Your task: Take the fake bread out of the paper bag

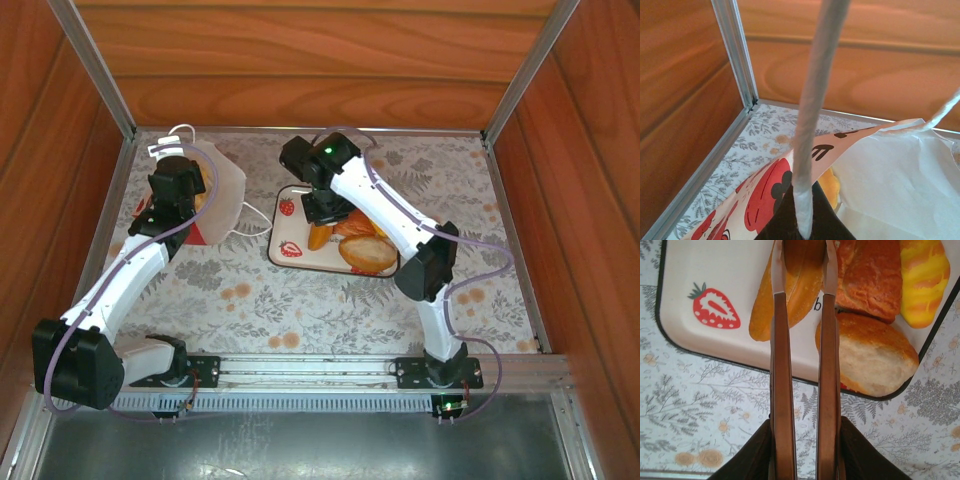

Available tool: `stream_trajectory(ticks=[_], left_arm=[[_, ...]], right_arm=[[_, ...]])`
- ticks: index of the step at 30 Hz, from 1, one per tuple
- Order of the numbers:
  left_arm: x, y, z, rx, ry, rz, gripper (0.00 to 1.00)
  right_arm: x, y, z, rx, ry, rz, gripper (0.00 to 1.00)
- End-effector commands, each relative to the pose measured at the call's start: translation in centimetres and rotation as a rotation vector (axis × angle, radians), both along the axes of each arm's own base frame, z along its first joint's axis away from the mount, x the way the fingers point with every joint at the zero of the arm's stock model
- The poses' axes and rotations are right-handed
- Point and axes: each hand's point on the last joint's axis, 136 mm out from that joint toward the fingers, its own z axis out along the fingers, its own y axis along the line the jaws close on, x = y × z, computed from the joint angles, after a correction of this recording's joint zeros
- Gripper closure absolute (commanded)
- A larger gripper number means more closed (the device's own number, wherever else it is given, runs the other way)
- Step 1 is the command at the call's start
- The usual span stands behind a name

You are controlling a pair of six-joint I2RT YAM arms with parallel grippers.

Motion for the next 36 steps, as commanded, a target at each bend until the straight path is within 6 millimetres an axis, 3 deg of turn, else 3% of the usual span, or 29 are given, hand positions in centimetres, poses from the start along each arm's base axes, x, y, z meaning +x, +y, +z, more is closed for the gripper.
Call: stream_trajectory(ticks=[1, 8, 19, 28, 36], left_arm=[[-0.1, -0.4, 1.1, -0.041, -0.038, -0.021, 1.00], [-0.2, -0.7, 1.4, -0.064, -0.049, -0.035, 1.00], [-0.1, -0.9, 1.4, -0.070, -0.047, -0.045, 1.00], [0.0, -0.9, 1.2, -0.067, -0.040, -0.046, 1.00], [-0.1, -0.8, 1.0, -0.064, -0.034, -0.042, 1.00]], right_arm=[[-3.8, -3.5, 2.4, -0.069, 0.083, 0.029, 0.71], [-4.5, -4.5, 1.4, -0.117, 0.123, 0.046, 0.72], [-3.7, -4.8, -0.9, -0.215, 0.145, 0.046, 0.69], [-2.8, -3.5, -0.9, -0.186, 0.126, 0.047, 0.58], [-2.4, -1.5, -0.7, -0.102, 0.128, 0.052, 0.58]])
